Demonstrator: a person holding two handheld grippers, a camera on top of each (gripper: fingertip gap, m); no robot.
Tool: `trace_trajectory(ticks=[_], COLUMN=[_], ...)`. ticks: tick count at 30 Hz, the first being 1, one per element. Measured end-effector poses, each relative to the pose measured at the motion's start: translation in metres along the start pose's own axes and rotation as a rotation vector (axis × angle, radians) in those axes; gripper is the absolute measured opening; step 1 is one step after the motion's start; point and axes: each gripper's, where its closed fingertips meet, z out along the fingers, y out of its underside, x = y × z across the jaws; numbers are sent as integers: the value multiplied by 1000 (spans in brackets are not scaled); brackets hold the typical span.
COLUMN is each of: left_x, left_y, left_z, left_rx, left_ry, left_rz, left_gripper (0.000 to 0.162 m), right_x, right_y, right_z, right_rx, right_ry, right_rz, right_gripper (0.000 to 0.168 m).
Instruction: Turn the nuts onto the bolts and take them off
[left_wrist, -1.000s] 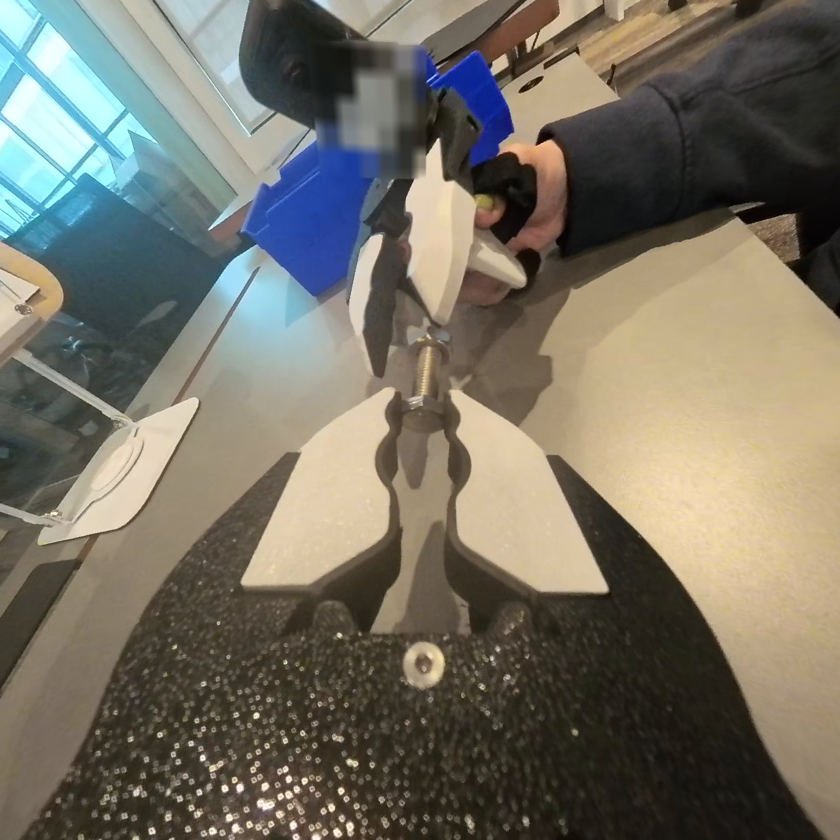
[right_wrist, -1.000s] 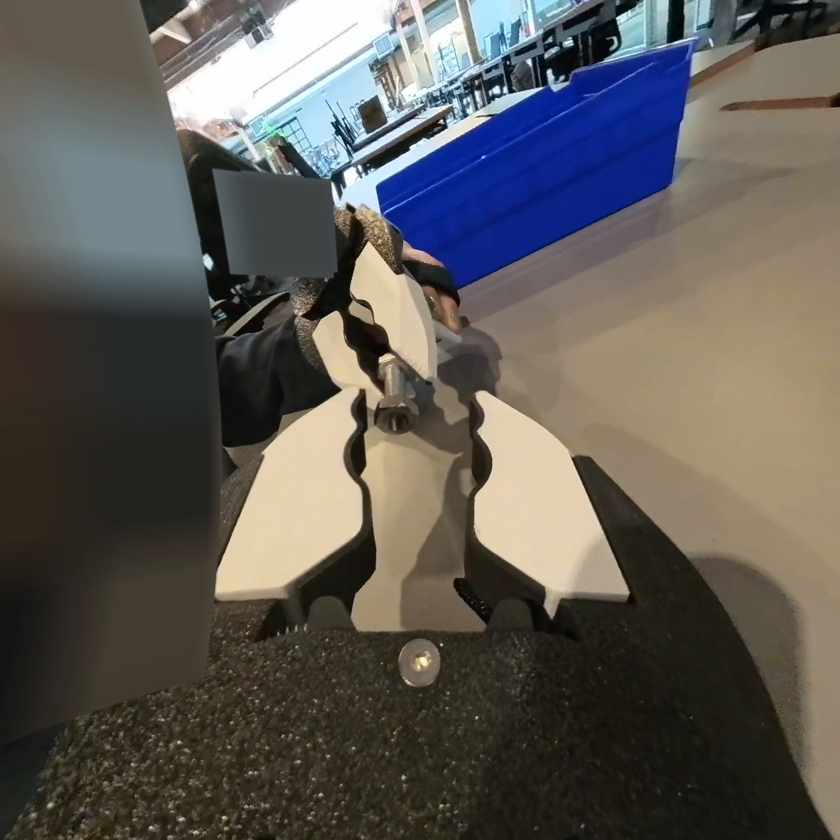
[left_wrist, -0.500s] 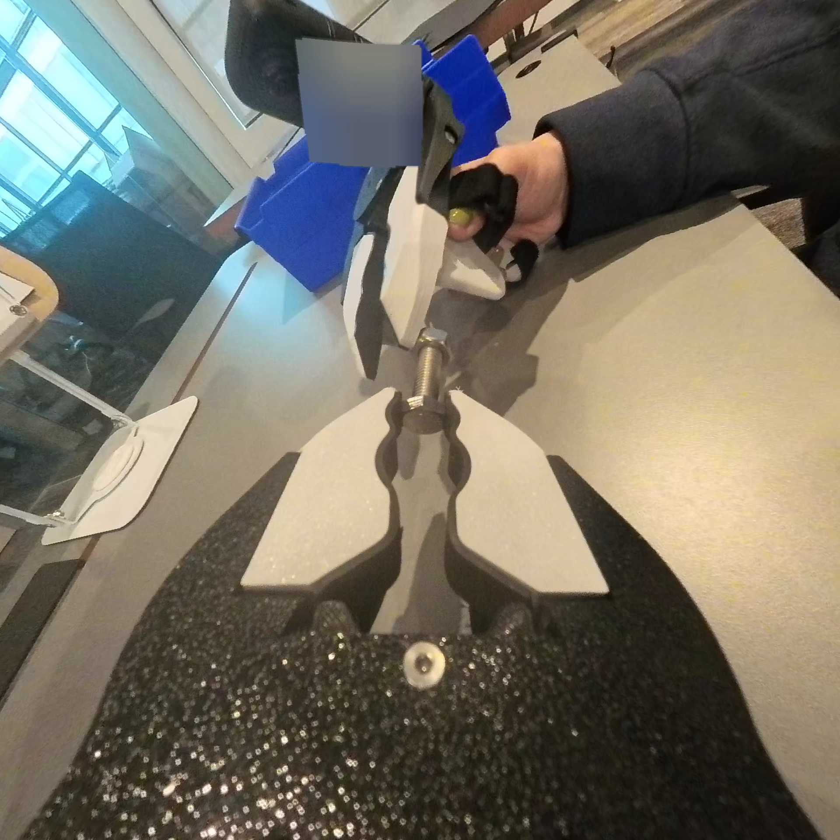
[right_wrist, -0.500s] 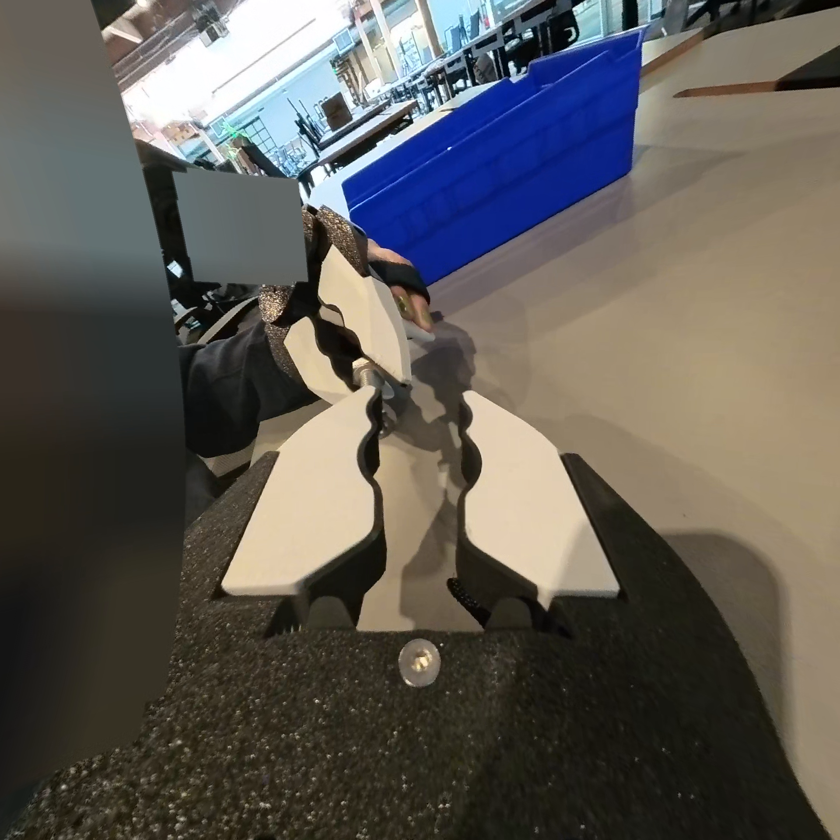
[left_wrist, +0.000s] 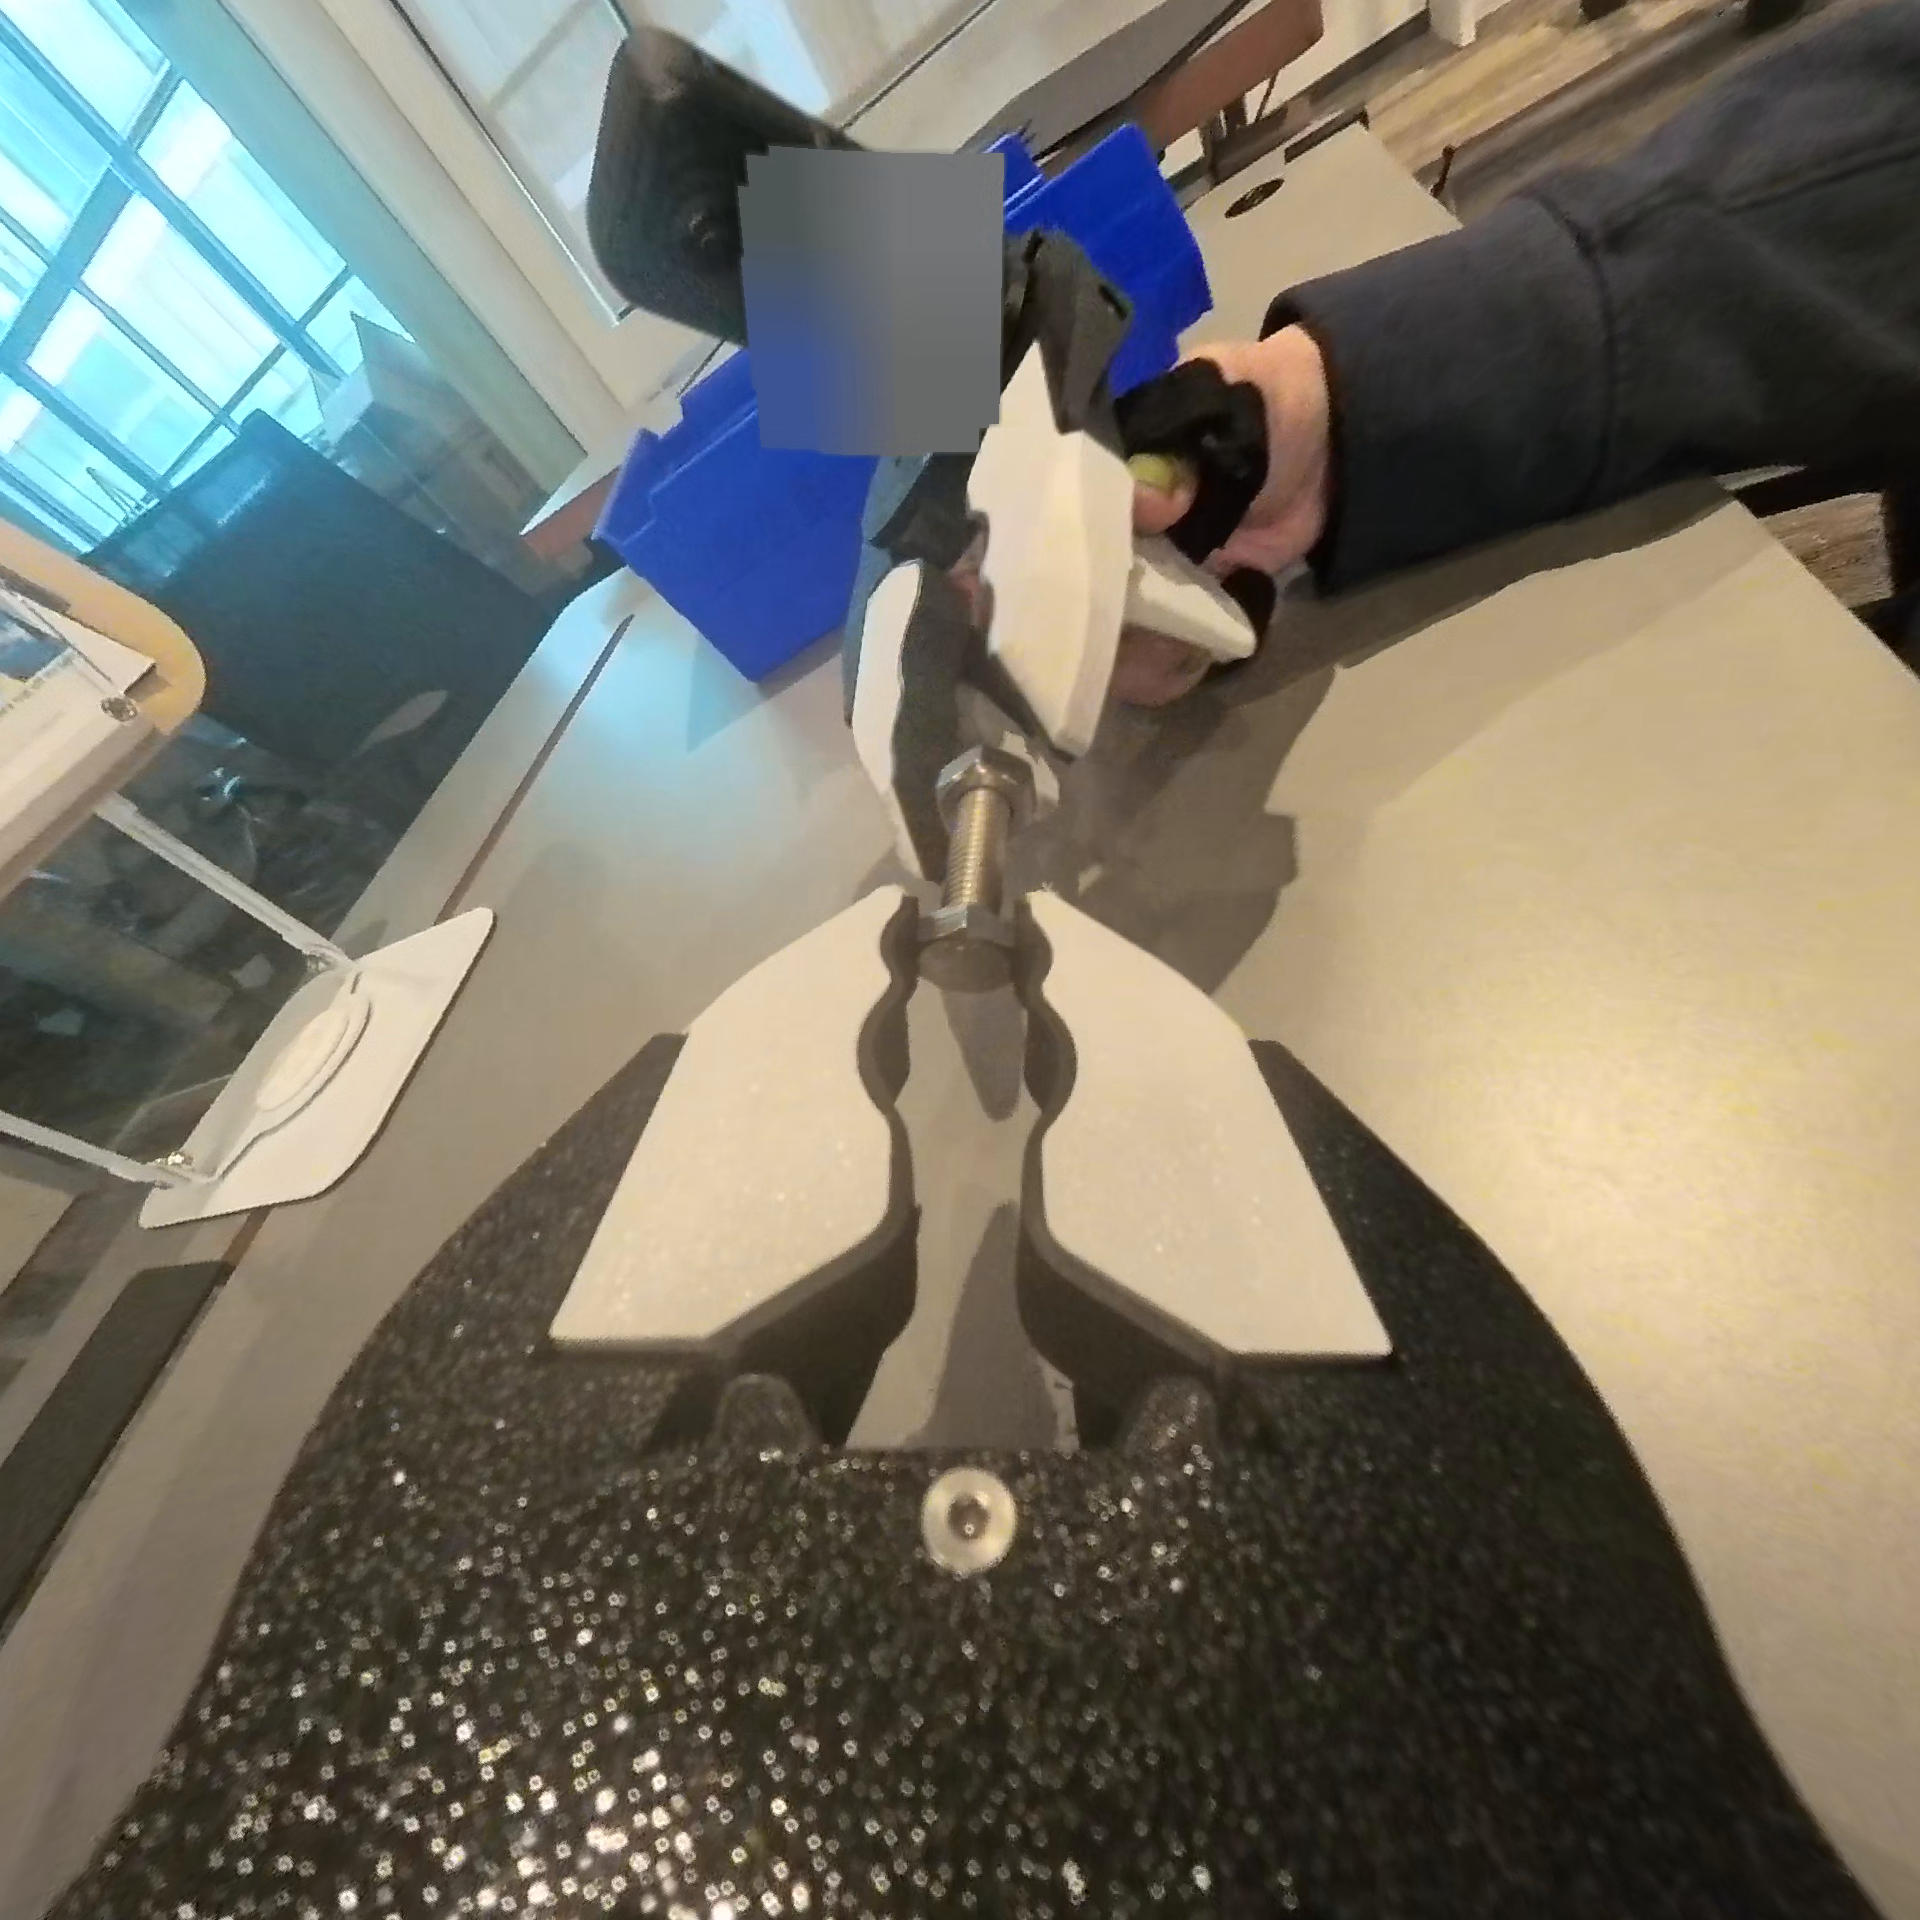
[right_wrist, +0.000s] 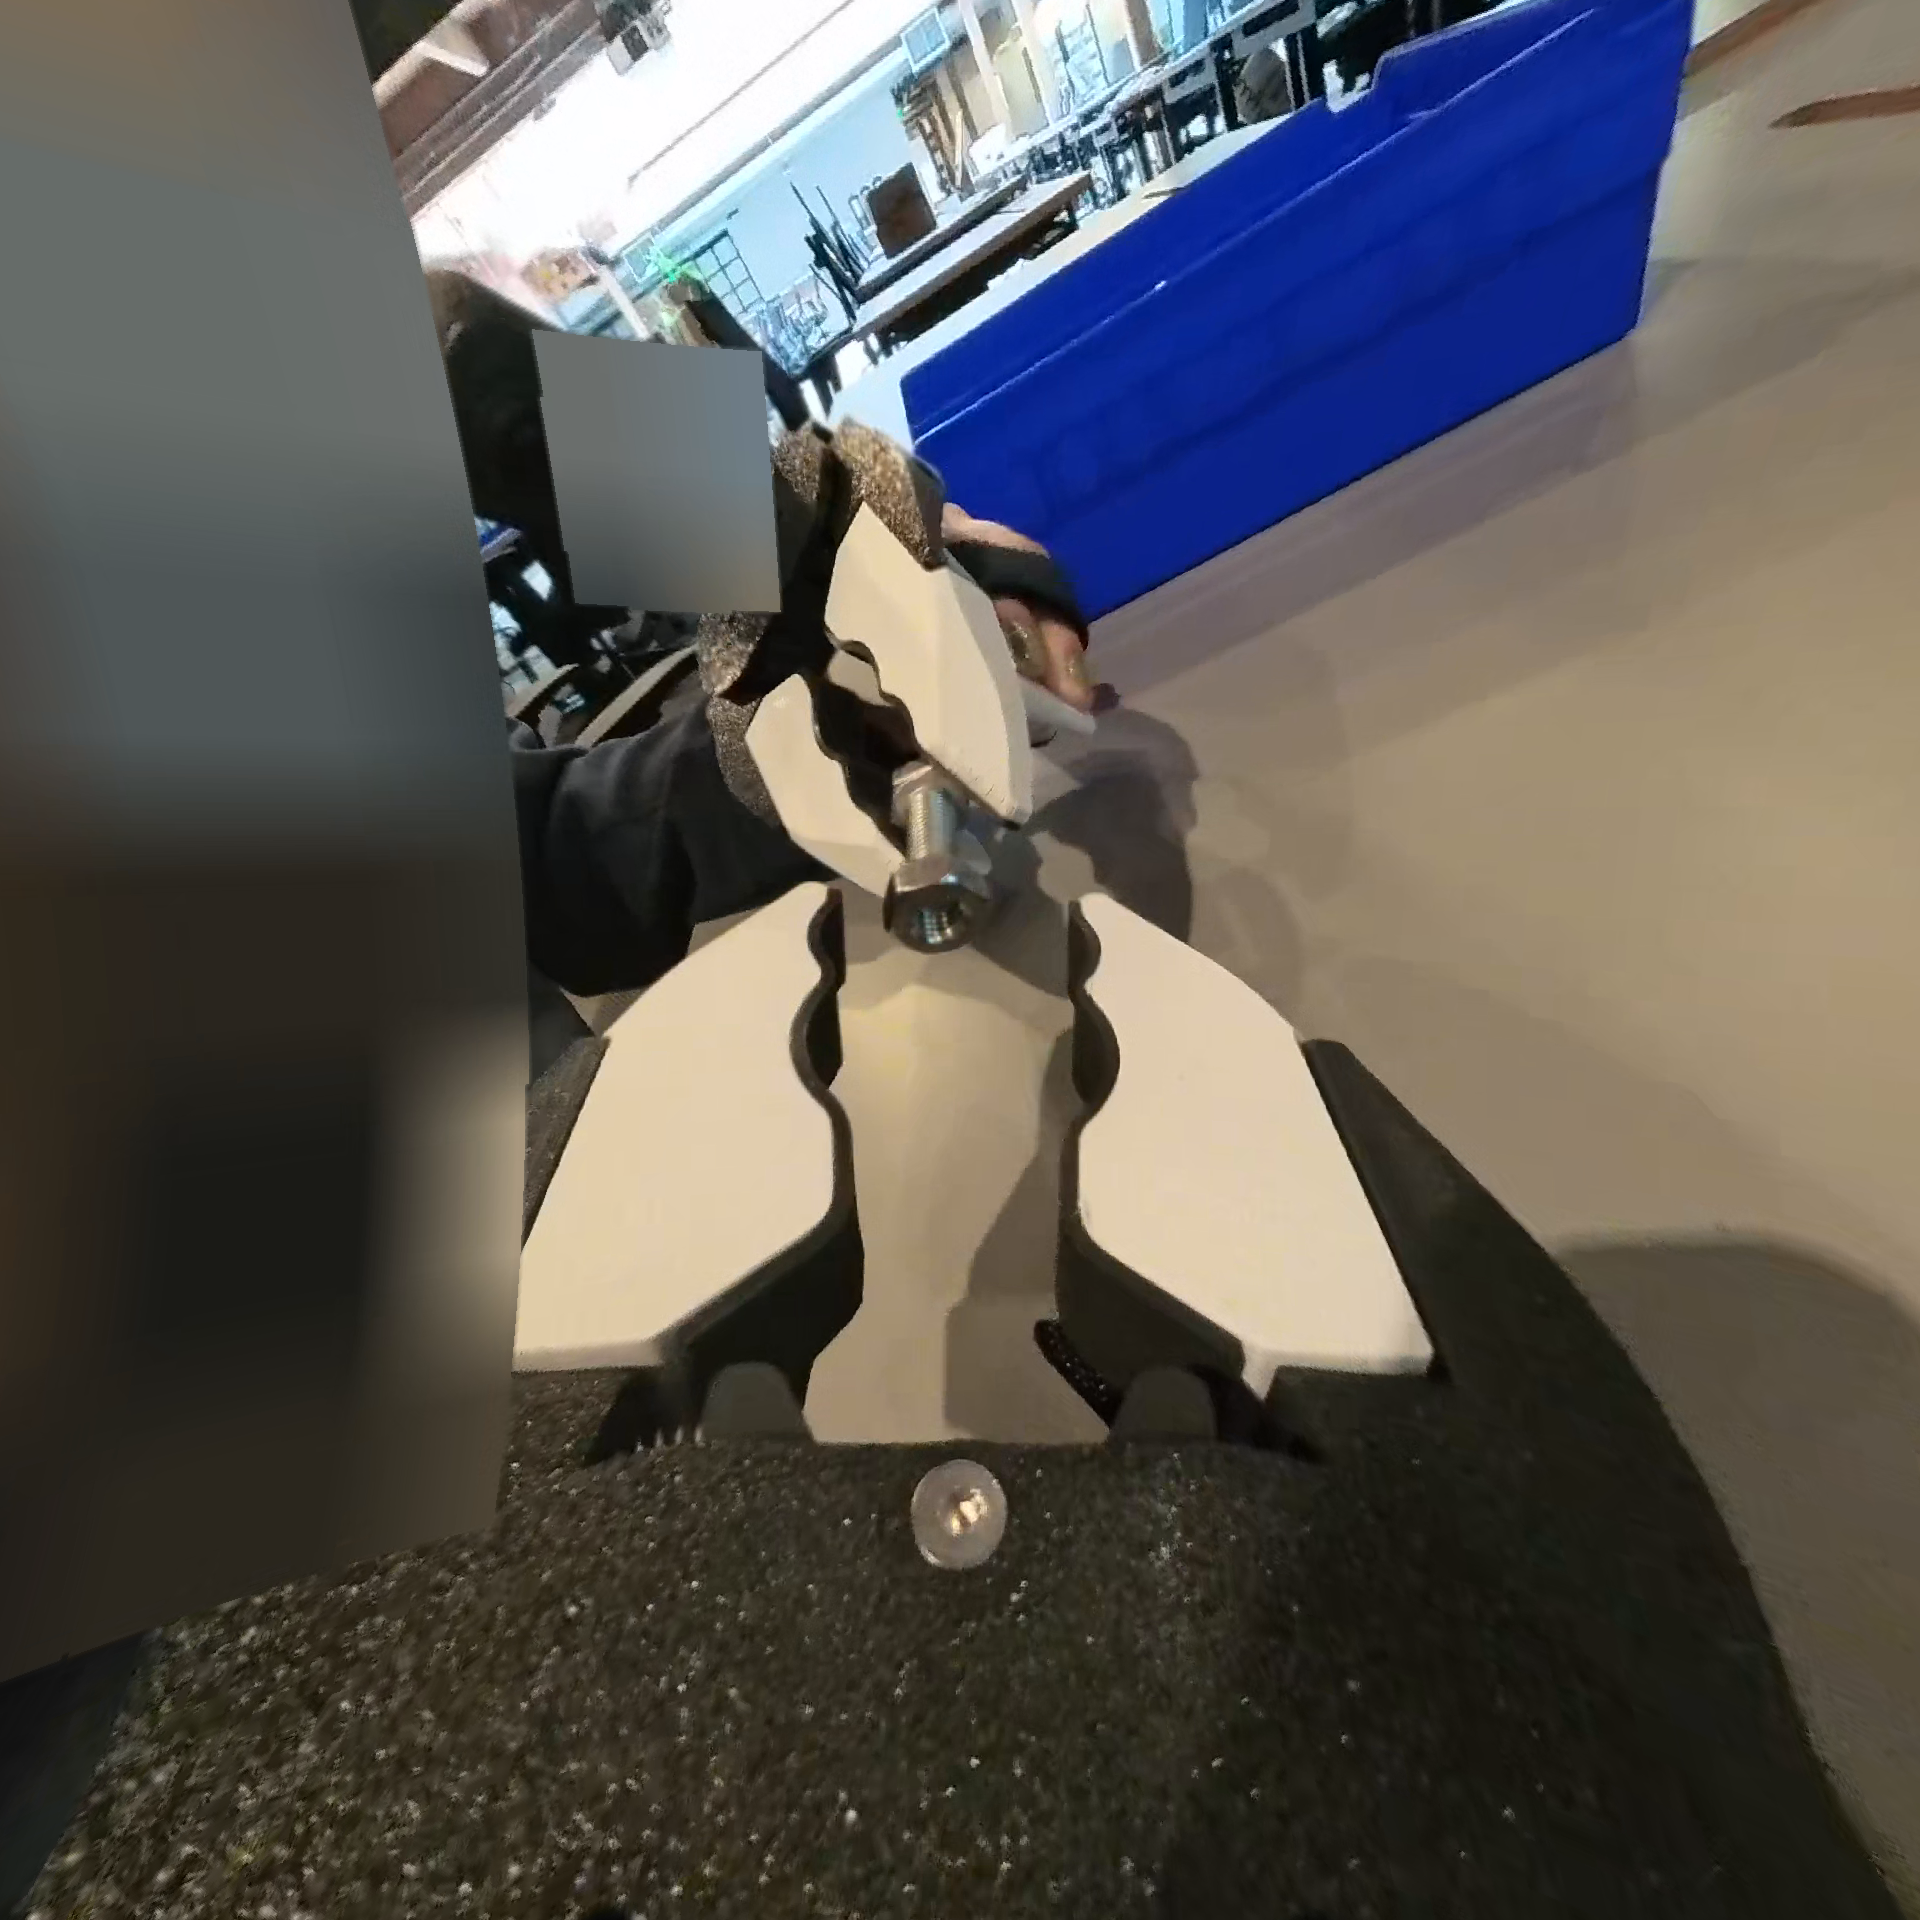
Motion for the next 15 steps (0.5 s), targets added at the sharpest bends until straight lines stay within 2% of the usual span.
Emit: trace_trajectory(ticks=[6,10,15], left_x=[5,5,-1], left_y=[-1,-3,-2], left_z=[1,1,-1], left_rx=[8,13,14], left_ry=[27,19,-7], left_rz=[7,20,0], left_gripper=[17,17,17], right_x=[-2,5,2], right_y=[-9,-6,21], right_z=[-4,-3,6], right_rx=[71,62,-139], right_ry=[-46,-18,49], right_rz=[73,112,-144], right_gripper=[35,34,41])
